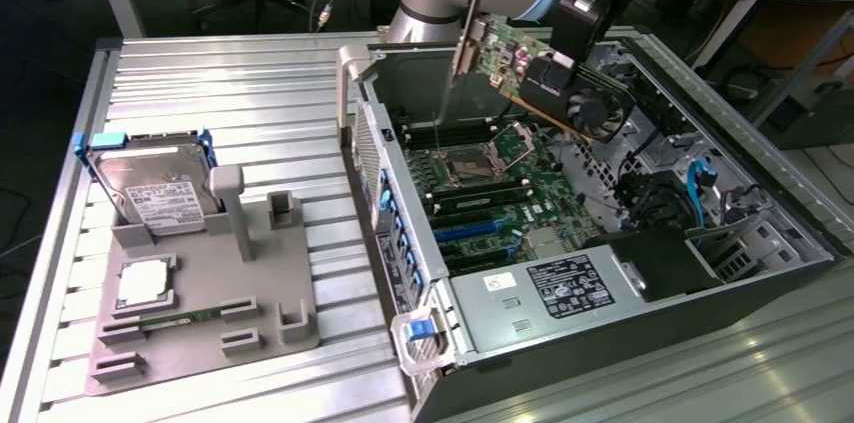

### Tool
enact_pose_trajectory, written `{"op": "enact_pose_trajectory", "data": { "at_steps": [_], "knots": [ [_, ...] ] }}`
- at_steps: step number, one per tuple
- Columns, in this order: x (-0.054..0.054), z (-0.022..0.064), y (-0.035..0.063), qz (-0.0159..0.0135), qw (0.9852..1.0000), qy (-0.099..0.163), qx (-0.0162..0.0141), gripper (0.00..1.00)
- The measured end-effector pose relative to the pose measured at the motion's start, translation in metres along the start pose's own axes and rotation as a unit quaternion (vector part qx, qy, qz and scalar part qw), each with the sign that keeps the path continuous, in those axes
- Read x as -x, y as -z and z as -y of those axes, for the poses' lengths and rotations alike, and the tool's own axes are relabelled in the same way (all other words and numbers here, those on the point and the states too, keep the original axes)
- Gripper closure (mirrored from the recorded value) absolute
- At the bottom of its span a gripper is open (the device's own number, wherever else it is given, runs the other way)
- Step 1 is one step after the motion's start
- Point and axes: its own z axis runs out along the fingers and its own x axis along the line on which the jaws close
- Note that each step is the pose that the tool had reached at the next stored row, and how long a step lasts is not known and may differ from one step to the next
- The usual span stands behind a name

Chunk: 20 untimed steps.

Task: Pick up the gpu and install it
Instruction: 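Insert the gpu into the slot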

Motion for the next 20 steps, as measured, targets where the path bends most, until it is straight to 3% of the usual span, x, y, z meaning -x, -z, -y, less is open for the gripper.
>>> {"op": "enact_pose_trajectory", "data": {
  "at_steps": [9, 20],
  "knots": [
    [0.0, 0.0, 0.0, -0.0014, 0.9996, 0.029, 0.0006, 0.73],
    [0.0, 0.0, 0.0, -0.0034, 0.9975, 0.07, 0.0015, 0.73]
  ]
}}
